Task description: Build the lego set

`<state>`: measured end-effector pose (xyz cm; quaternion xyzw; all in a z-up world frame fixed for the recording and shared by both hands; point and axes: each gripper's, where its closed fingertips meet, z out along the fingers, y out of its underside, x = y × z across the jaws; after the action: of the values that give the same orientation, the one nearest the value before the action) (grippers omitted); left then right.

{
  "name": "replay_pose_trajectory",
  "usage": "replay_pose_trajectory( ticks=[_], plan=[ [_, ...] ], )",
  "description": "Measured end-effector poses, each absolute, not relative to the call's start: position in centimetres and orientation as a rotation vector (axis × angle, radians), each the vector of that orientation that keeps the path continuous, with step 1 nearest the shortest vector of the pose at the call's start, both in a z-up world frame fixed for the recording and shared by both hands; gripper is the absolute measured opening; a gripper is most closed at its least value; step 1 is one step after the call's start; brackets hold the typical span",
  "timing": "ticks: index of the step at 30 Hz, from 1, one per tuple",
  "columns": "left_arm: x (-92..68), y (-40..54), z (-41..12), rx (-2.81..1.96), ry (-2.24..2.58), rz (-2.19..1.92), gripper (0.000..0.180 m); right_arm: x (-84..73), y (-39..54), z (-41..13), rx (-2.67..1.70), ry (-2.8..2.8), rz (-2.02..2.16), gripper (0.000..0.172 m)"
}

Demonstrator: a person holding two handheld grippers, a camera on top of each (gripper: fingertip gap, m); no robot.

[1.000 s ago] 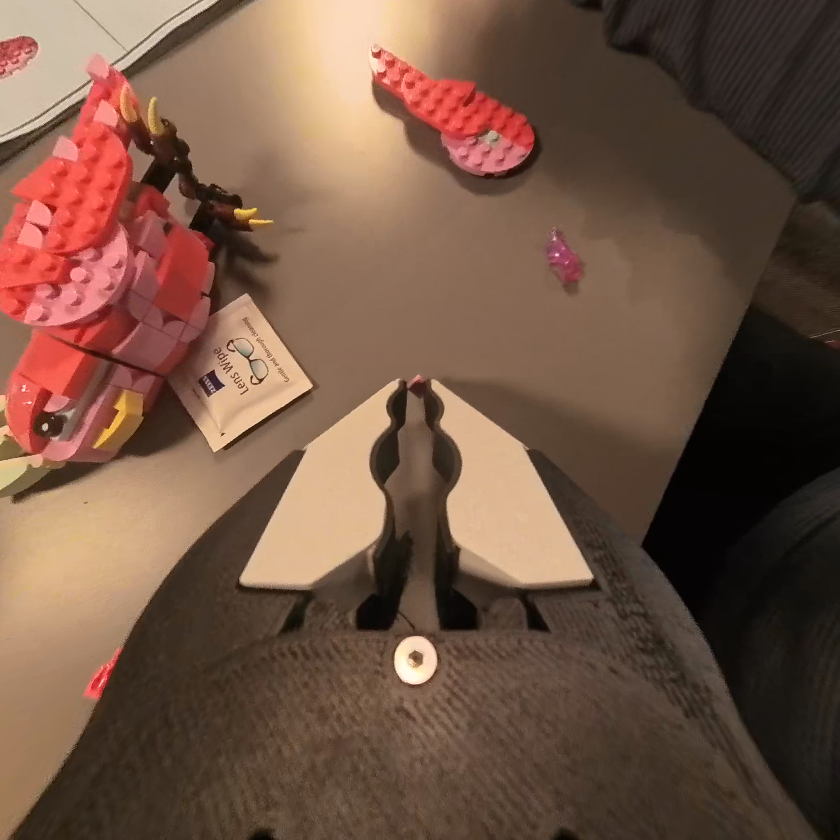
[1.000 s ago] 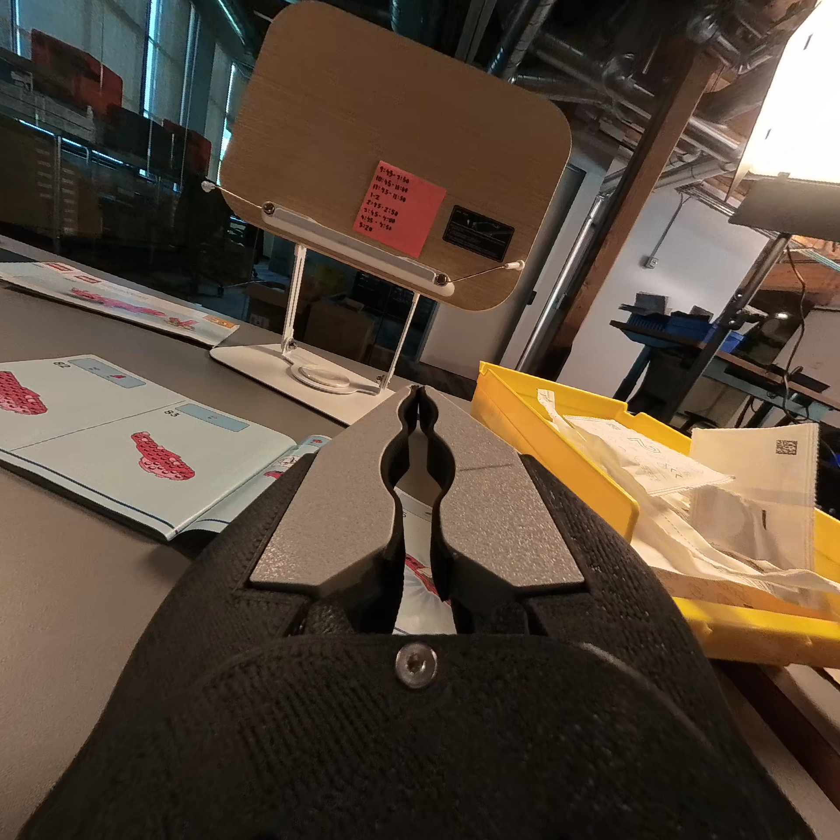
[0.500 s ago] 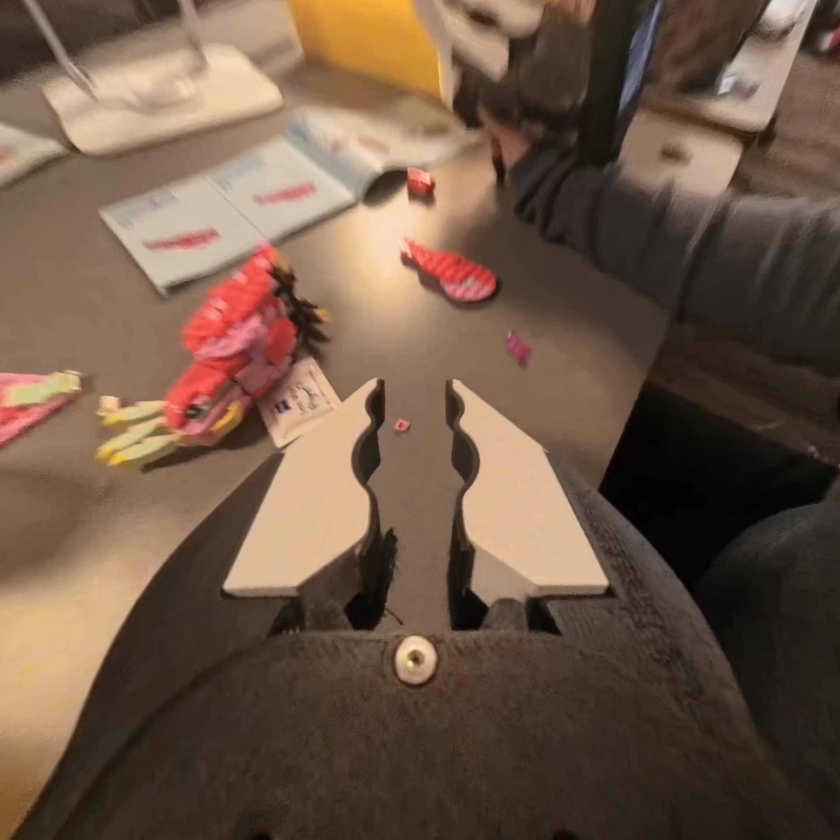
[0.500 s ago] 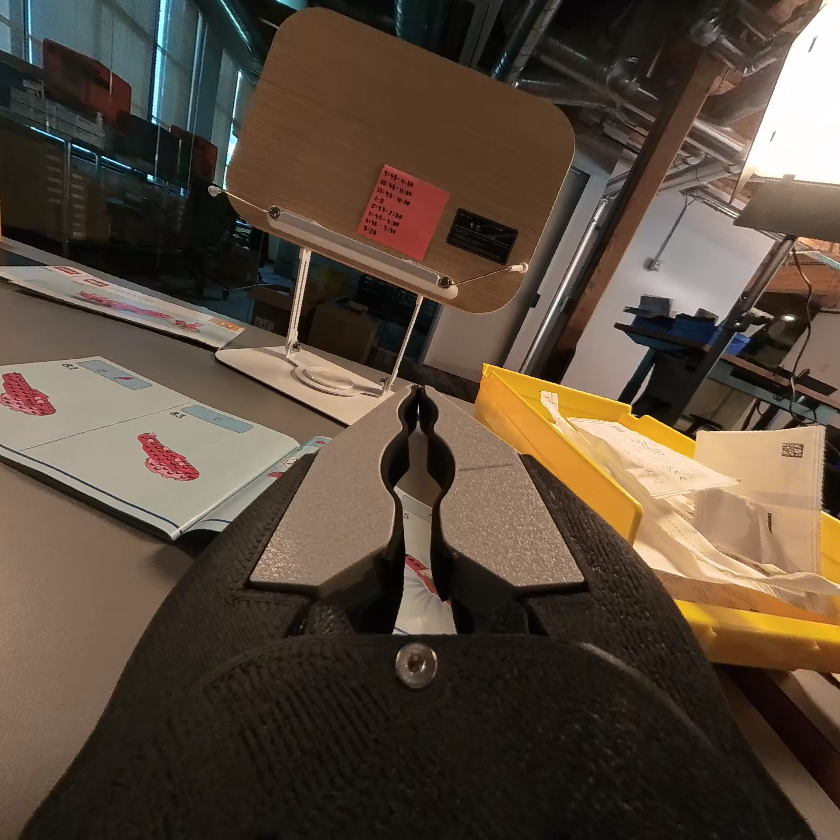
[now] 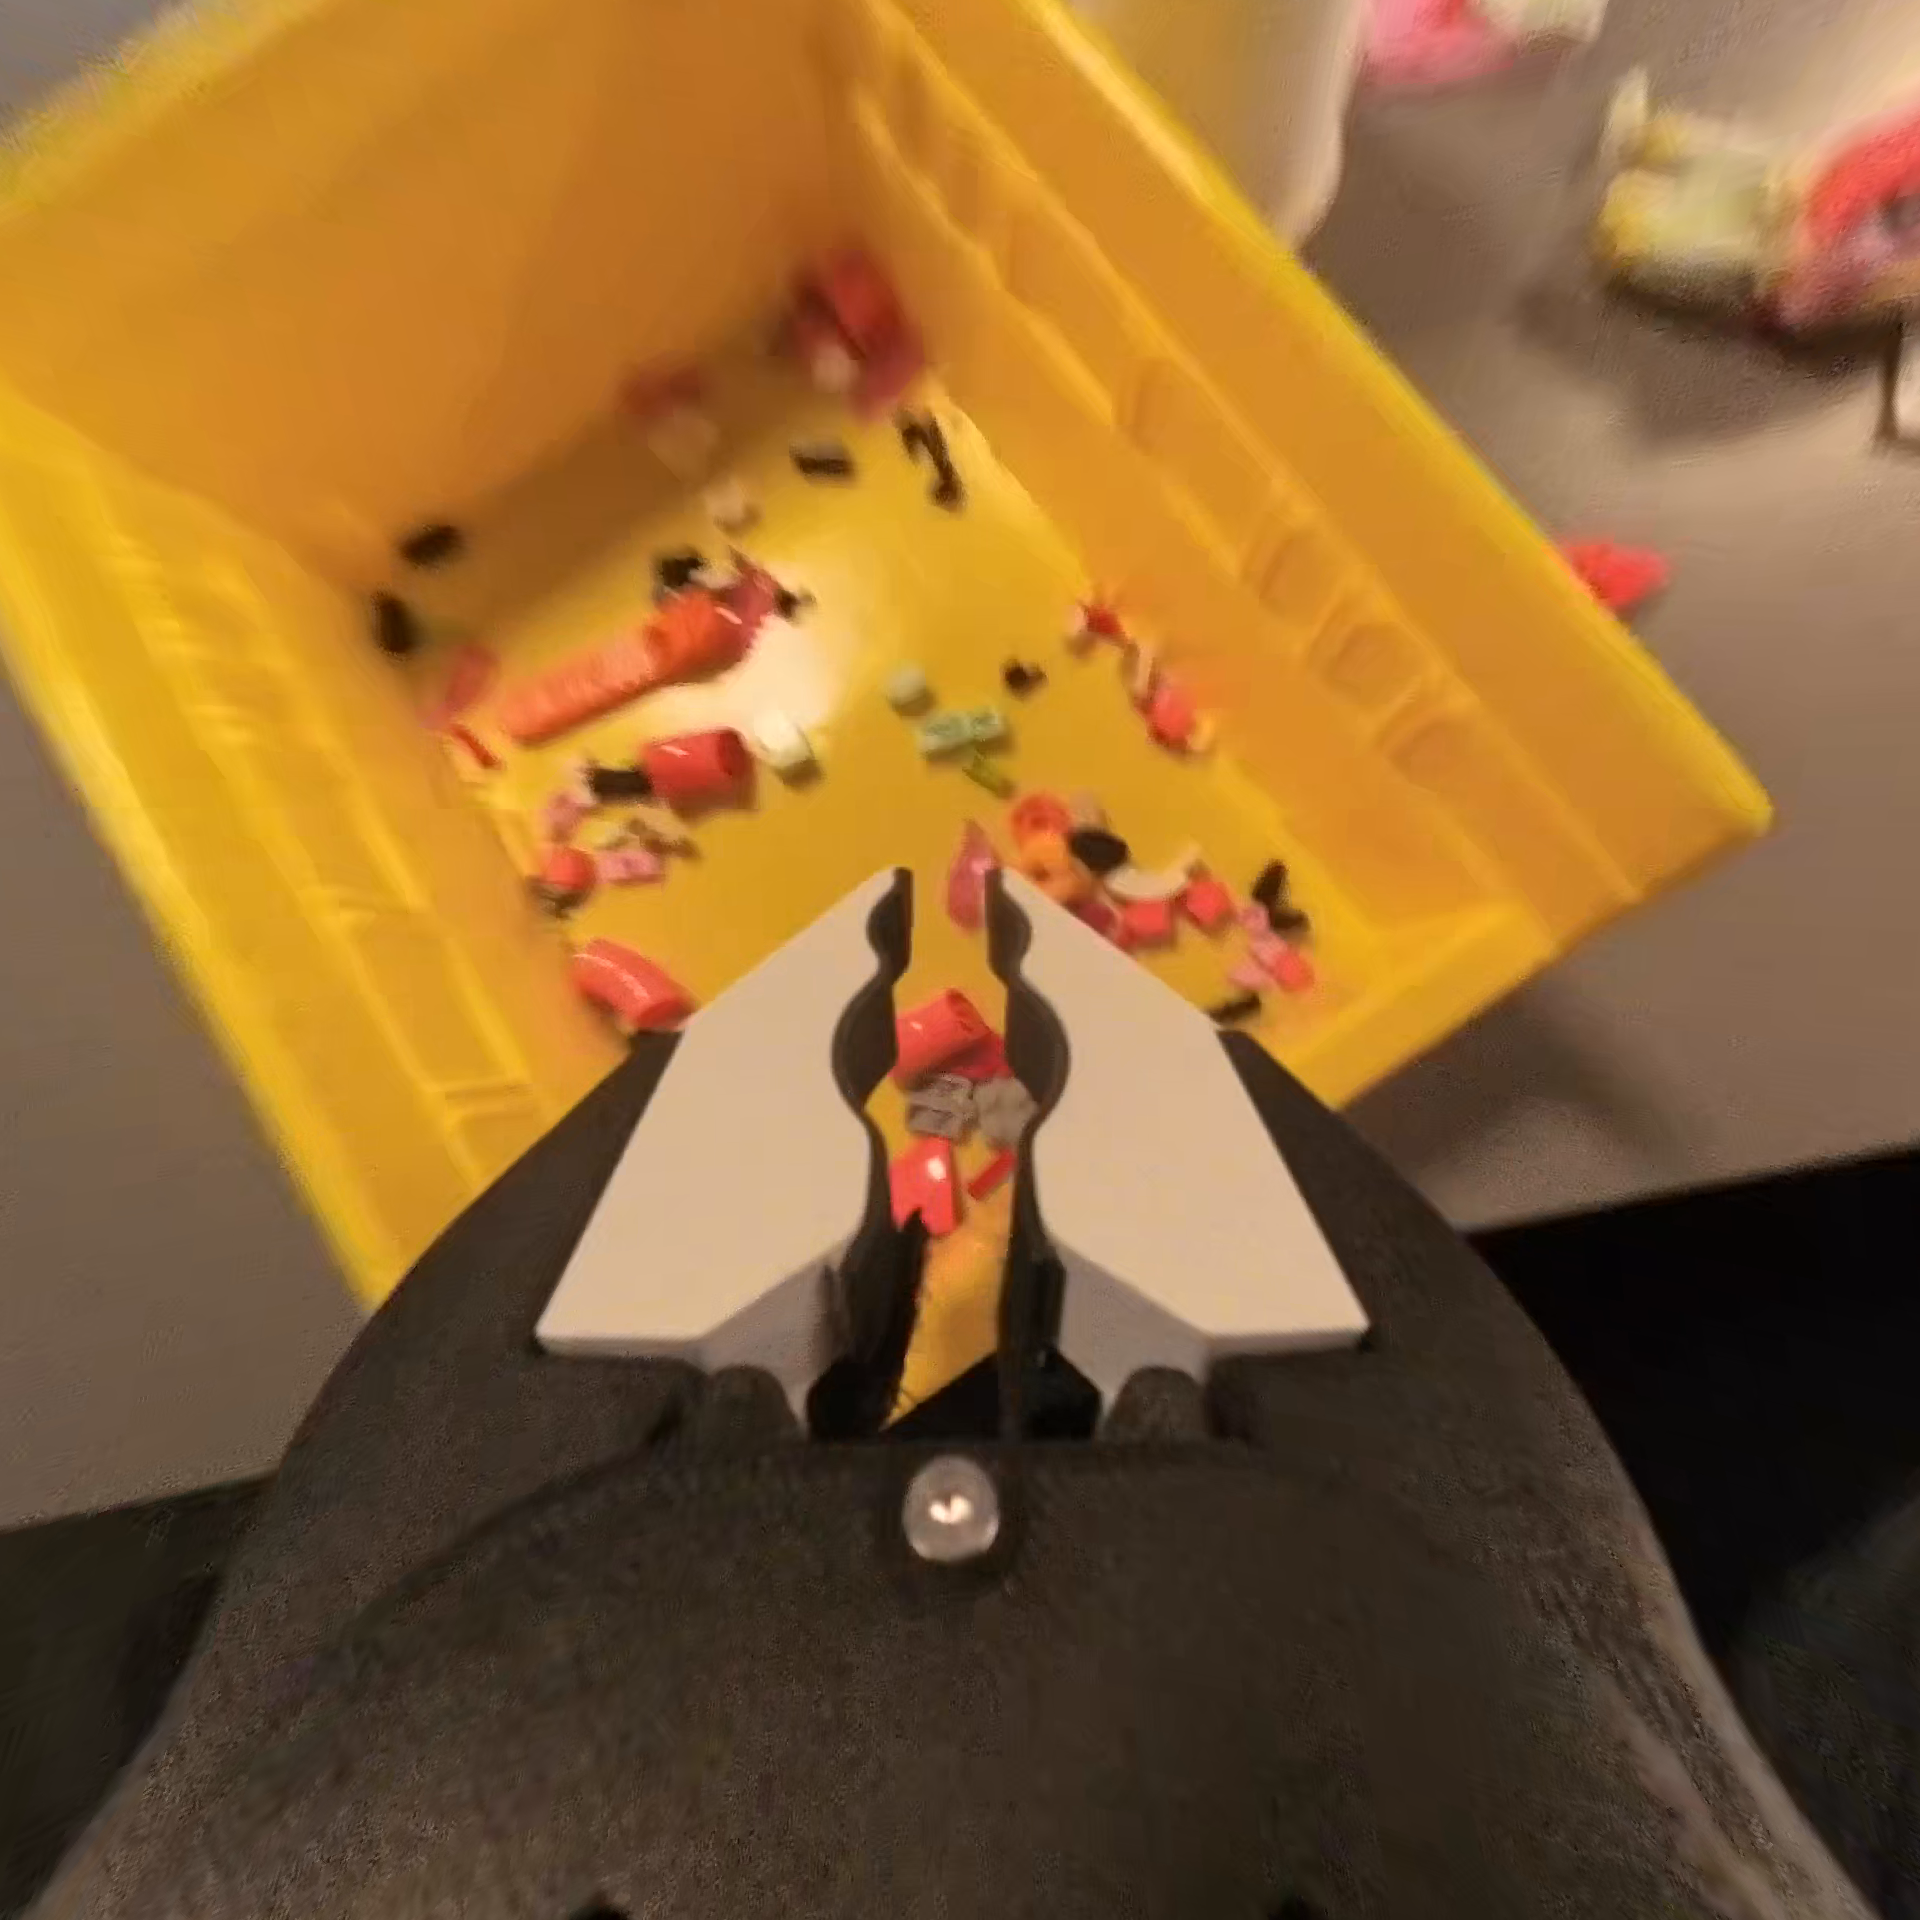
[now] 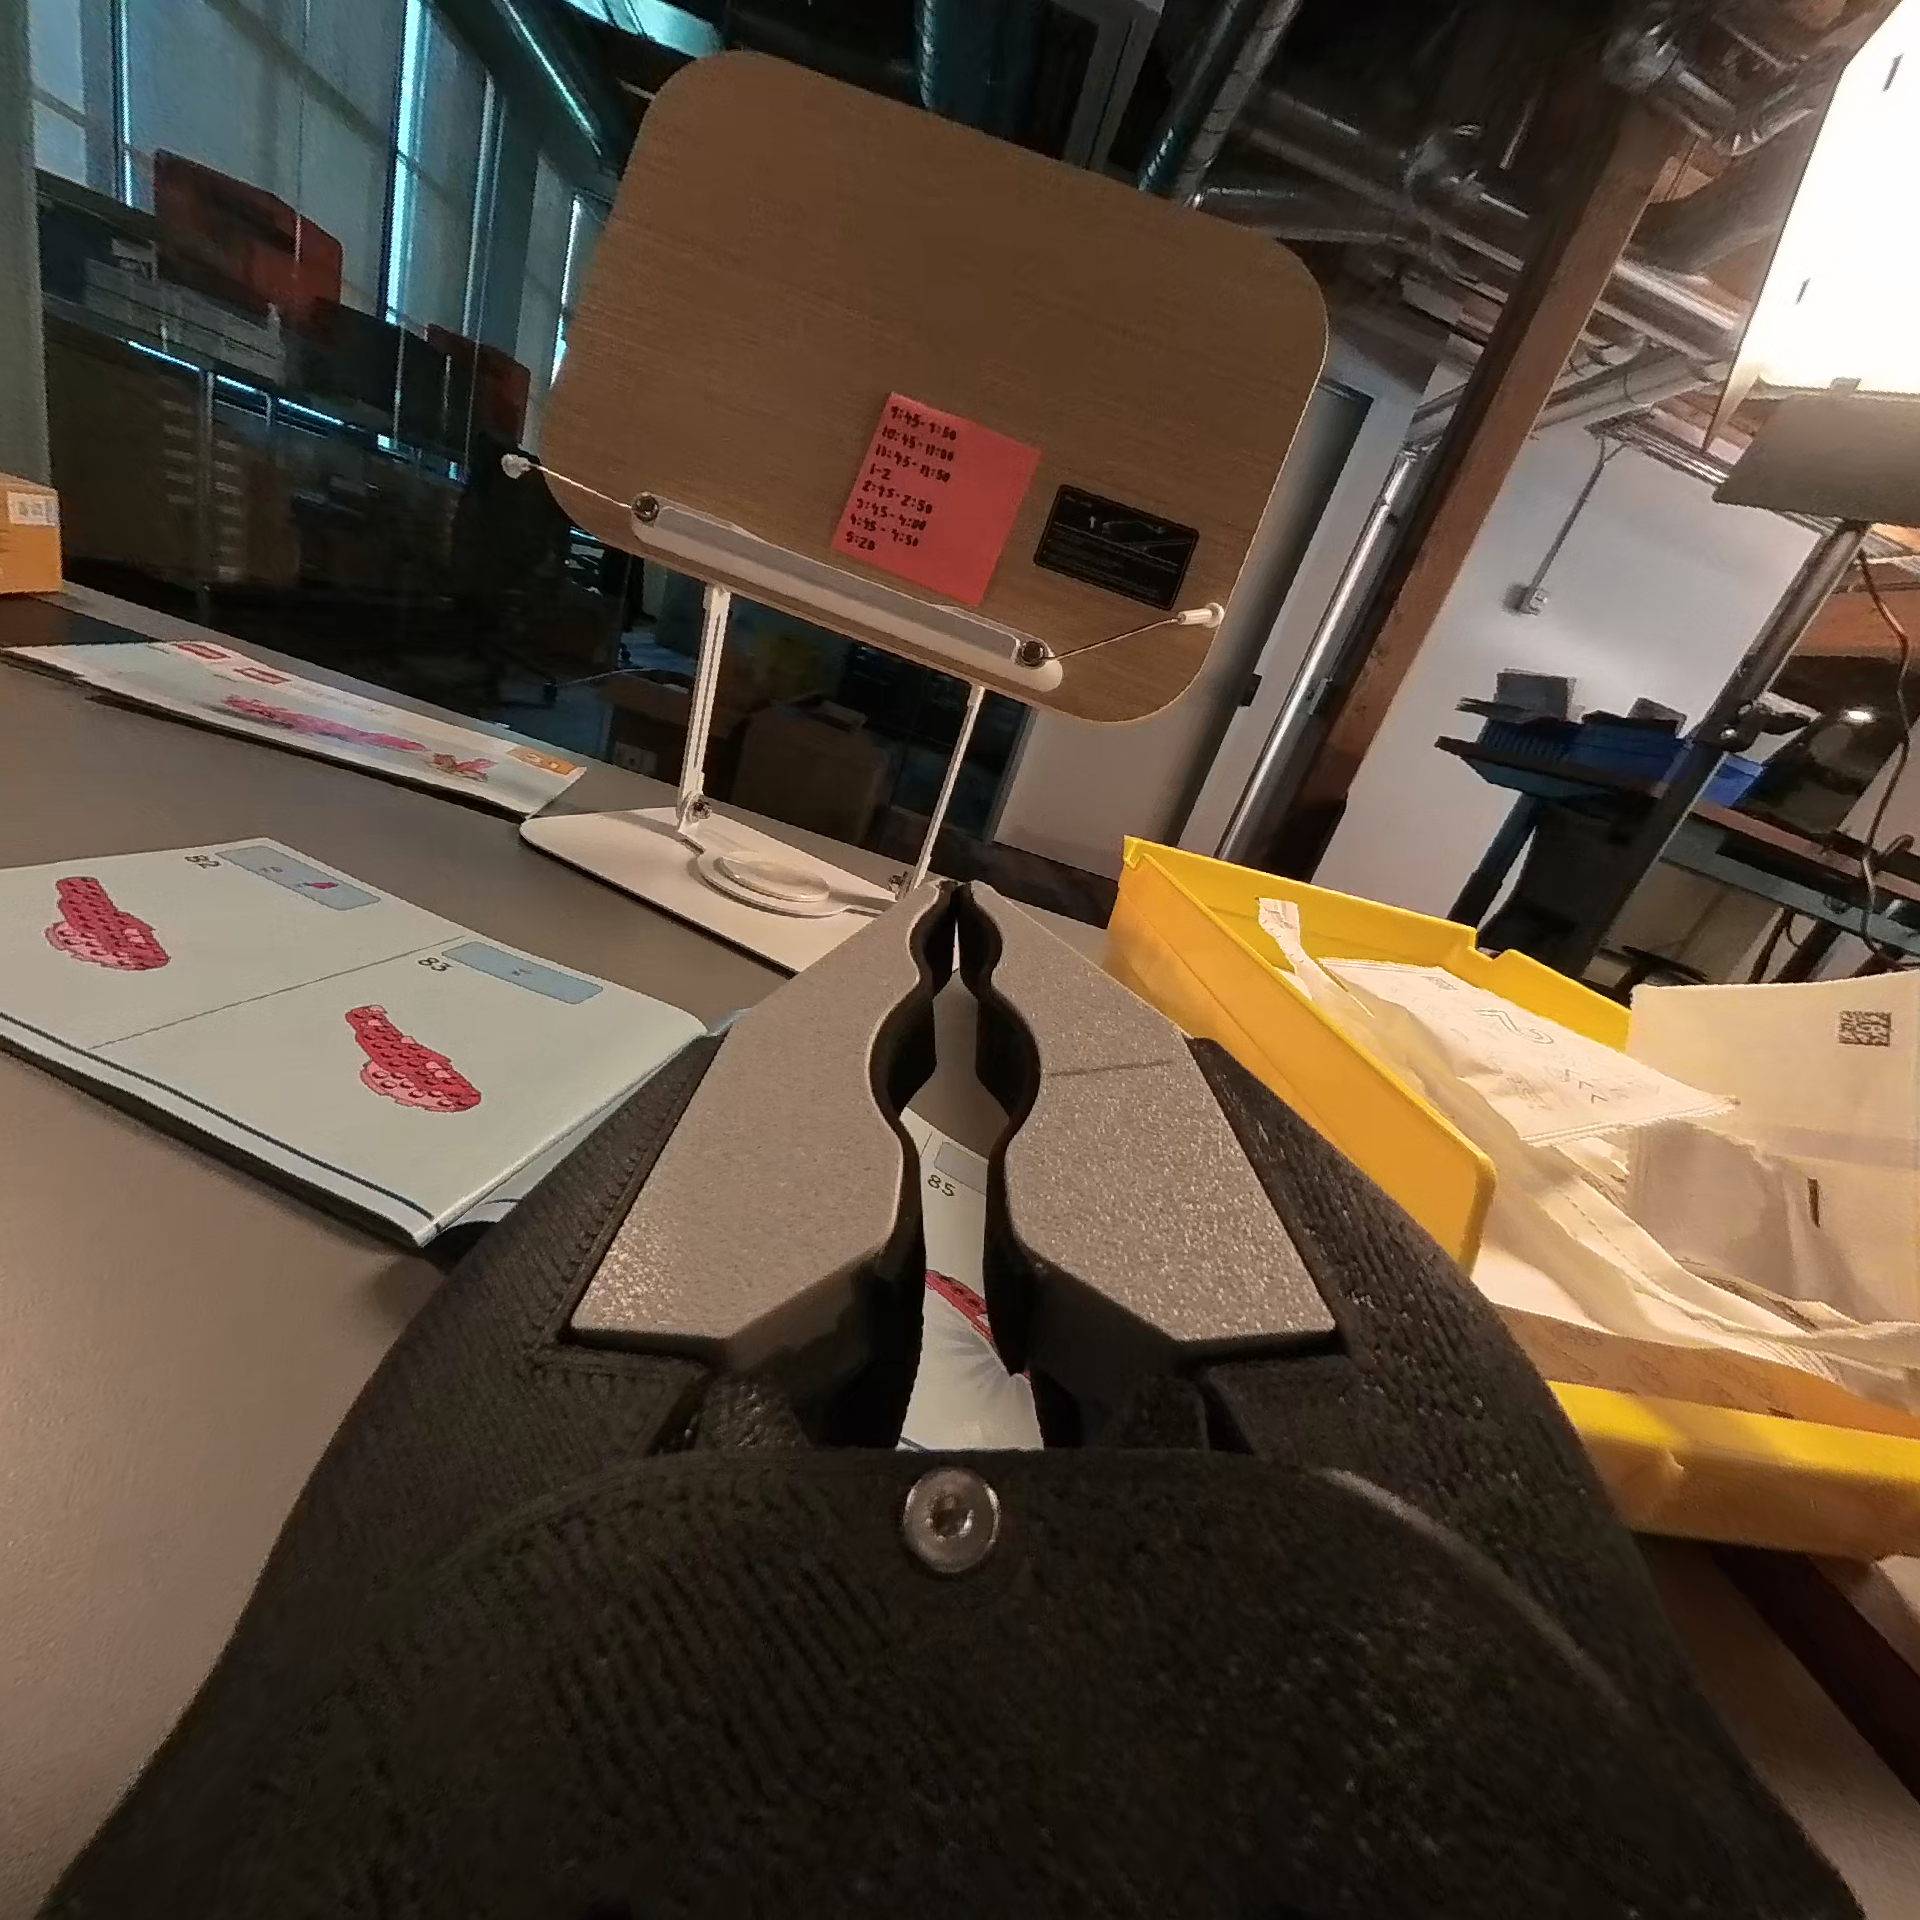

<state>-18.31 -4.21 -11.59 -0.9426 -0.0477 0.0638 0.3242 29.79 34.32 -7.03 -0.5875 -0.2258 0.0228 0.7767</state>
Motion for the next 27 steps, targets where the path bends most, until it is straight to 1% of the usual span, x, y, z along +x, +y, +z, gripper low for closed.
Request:
replay_pose_trajectory(
  ticks=[4,8,14,15,18,19,23,27],
  plan=[
    [-13.9,-3.5,-14.9,-2.62,0.104,-0.258,0.0,29.7,34.3,-7.1,-1.27,-0.497,0.044,0.0],
    [-14.1,-3.3,-17.7,-2.759,0.191,-0.244,0.0,29.6,34.3,-7.1,-1.27,-0.499,0.04,0.0],
    [-13.5,-2.7,-17.8,-2.77,0.174,-0.351,0.0,29.6,34.4,-7.1,-1.272,-0.499,0.042,0.0],
    [-14.0,-2.4,-17.8,-2.765,0.162,-0.308,0.0,29.6,34.4,-7.1,-1.271,-0.5,0.042,0.0],
    [-17.9,-1.2,-17.8,-2.747,0.104,0.045,0.0,29.6,34.3,-7.1,-1.271,-0.502,0.041,0.0],
    [-17.4,-1.1,-17.6,-2.73,0.139,0.02,0.0,29.6,34.3,-7.1,-1.27,-0.503,0.041,0.0],
    [-12.0,-2.1,-16.4,-2.671,0.376,-0.393,0.0,29.6,34.3,-7.1,-1.271,-0.501,0.042,0.0],
    [-11.9,-3.4,-18.0,-2.806,0.455,-0.411,0.0,29.6,34.3,-7.1,-1.271,-0.502,0.043,0.0]
  ],
)
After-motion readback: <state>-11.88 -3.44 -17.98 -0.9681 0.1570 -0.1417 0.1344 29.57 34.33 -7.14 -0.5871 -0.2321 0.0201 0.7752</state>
